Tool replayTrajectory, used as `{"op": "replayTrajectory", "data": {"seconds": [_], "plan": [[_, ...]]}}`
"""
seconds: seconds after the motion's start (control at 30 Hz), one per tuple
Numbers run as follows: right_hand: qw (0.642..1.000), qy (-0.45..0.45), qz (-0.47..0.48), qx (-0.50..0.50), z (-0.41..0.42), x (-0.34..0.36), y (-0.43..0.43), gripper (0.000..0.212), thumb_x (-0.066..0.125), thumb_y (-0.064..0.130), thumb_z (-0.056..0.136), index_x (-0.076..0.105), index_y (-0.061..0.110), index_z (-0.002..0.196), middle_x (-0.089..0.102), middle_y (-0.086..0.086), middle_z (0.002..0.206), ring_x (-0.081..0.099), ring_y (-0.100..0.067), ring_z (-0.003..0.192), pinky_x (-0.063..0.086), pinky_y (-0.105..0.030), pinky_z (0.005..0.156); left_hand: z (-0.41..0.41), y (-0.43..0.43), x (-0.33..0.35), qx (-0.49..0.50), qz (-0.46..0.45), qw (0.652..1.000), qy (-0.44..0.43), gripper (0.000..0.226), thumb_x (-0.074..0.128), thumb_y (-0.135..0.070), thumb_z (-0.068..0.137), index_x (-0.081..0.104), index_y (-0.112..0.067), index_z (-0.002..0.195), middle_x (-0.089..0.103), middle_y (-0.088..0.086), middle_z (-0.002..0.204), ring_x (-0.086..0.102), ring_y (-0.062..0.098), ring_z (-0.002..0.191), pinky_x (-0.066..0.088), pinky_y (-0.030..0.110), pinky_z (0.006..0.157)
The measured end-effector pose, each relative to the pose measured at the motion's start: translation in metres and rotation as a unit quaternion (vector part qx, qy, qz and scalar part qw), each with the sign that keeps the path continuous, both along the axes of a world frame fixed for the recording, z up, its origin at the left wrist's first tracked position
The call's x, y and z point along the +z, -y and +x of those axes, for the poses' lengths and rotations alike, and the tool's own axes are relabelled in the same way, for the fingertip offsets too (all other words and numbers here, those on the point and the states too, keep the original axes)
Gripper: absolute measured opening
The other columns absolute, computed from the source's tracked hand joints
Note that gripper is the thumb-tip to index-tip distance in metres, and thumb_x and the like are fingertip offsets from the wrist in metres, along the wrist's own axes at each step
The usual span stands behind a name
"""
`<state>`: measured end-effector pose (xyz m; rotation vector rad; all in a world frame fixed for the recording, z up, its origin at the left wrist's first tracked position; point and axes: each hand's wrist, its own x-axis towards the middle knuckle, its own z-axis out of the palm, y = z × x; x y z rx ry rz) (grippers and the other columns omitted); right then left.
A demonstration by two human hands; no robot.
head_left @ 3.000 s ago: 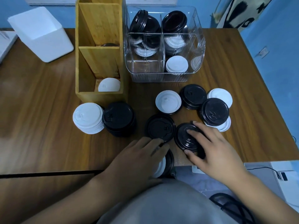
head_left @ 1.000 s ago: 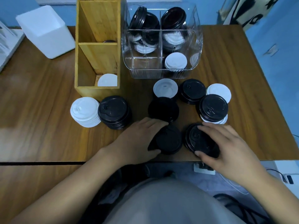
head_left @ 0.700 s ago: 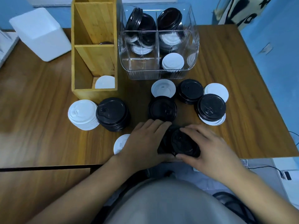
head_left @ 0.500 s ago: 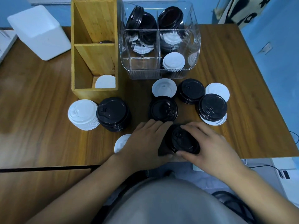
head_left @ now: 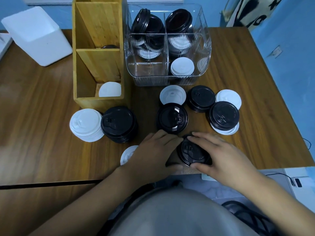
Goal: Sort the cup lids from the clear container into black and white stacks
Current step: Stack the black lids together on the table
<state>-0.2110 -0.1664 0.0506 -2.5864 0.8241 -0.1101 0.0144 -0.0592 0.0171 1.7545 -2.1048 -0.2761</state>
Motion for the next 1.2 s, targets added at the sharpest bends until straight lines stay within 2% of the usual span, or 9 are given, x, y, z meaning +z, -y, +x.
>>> {"op": "replayTrajectory", "data": {"seconds": [0.1, 0.2, 0.33, 0.47, 0.57, 0.73, 0.97, 1.07, 1.2], "plan": [[1.000, -0.004, -0.029, 0.005, 0.001, 0.001, 0.002, 0.075, 0.066, 0.065, 0.075, 0.047, 0.040, 0.143, 0.047, 0.020, 0.146, 0.046, -0.007, 0.131, 0.057, -0.034, 0.087, -0.005, 0.000, 0.001, 0.014, -0.016, 1.000, 0.015, 0.066, 0.059, -0.064, 0.089, 0.062, -0.017, 0.134, 0.061, -0.001, 0.128, 0.057, 0.021, 0.108, 0.050, 0.039, 0.083], [0.999, -0.008, -0.038, 0.019, 0.001, -0.001, 0.006, 0.077, 0.062, 0.070, 0.076, 0.048, 0.036, 0.143, 0.048, 0.018, 0.146, 0.047, -0.009, 0.130, 0.054, -0.039, 0.094, -0.008, 0.003, 0.004, 0.031, -0.027, 0.999, 0.023, 0.063, 0.050, -0.068, 0.091, 0.067, -0.018, 0.126, 0.061, 0.000, 0.120, 0.058, 0.021, 0.098, 0.052, 0.039, 0.077], [0.997, 0.010, -0.058, 0.058, -0.005, 0.008, 0.014, 0.071, 0.056, 0.071, 0.083, 0.052, 0.032, 0.141, 0.049, 0.016, 0.148, 0.044, -0.010, 0.129, 0.050, -0.036, 0.101, -0.013, 0.005, 0.005, 0.034, -0.021, 0.999, 0.019, 0.075, 0.046, -0.074, 0.090, 0.065, -0.013, 0.130, 0.064, 0.002, 0.128, 0.061, 0.023, 0.104, 0.054, 0.042, 0.082], [0.994, 0.076, -0.061, 0.051, -0.022, 0.034, 0.056, 0.052, 0.070, 0.044, 0.090, 0.059, 0.024, 0.137, 0.050, 0.010, 0.146, 0.047, -0.015, 0.130, 0.045, -0.040, 0.105, -0.022, 0.006, 0.010, 0.057, -0.004, 0.998, -0.003, 0.086, 0.049, -0.077, 0.086, 0.053, -0.013, 0.144, 0.058, 0.000, 0.143, 0.056, 0.019, 0.122, 0.050, 0.037, 0.096], [0.994, 0.000, -0.093, 0.060, -0.032, 0.038, 0.100, 0.070, 0.078, 0.033, 0.081, 0.049, 0.025, 0.145, 0.040, 0.003, 0.153, 0.036, -0.023, 0.141, 0.038, -0.052, 0.111, -0.034, 0.008, 0.012, 0.059, 0.020, 0.998, -0.018, 0.086, 0.063, -0.069, 0.082, 0.048, -0.014, 0.148, 0.055, -0.001, 0.147, 0.049, 0.017, 0.129, 0.049, 0.039, 0.102], [0.988, -0.095, -0.089, 0.078, -0.030, 0.032, 0.135, 0.088, 0.077, 0.044, 0.077, 0.034, 0.032, 0.152, 0.039, 0.005, 0.155, 0.033, -0.020, 0.144, 0.037, -0.051, 0.112, -0.052, 0.013, 0.011, 0.093, 0.042, 0.995, -0.012, 0.089, 0.063, -0.071, 0.081, 0.045, -0.017, 0.149, 0.055, -0.002, 0.144, 0.047, 0.018, 0.129, 0.048, 0.040, 0.103], [0.996, 0.035, -0.073, 0.037, -0.037, 0.053, 0.106, 0.078, 0.072, 0.054, 0.076, 0.048, 0.026, 0.145, 0.051, 0.006, 0.142, 0.046, -0.019, 0.128, 0.037, -0.031, 0.106, -0.073, 0.014, 0.006, 0.165, 0.066, 0.984, -0.017, 0.106, 0.063, -0.076, 0.077, 0.026, -0.017, 0.158, 0.051, -0.001, 0.146, 0.045, 0.021, 0.131, 0.044, 0.040, 0.108], [0.996, 0.032, -0.056, 0.059, -0.032, 0.039, 0.063, 0.077, 0.066, 0.063, 0.077, 0.050, 0.028, 0.143, 0.050, 0.011, 0.143, 0.045, -0.013, 0.129, 0.036, -0.029, 0.108, -0.078, 0.014, 0.004, 0.190, 0.045, 0.980, -0.024, 0.109, 0.059, -0.080, 0.074, 0.030, -0.015, 0.156, 0.057, 0.001, 0.139, 0.047, 0.022, 0.127, 0.045, 0.038, 0.107], [0.997, -0.002, -0.049, 0.064, -0.027, 0.017, 0.037, 0.078, 0.053, 0.072, 0.078, 0.052, 0.026, 0.141, 0.052, 0.012, 0.139, 0.049, -0.014, 0.121, 0.049, -0.032, 0.097, -0.076, 0.010, -0.001, 0.195, 0.039, 0.977, -0.083, 0.109, 0.061, -0.076, 0.071, 0.034, -0.013, 0.156, 0.058, -0.001, 0.134, 0.047, 0.019, 0.128, 0.045, 0.039, 0.106]]}}
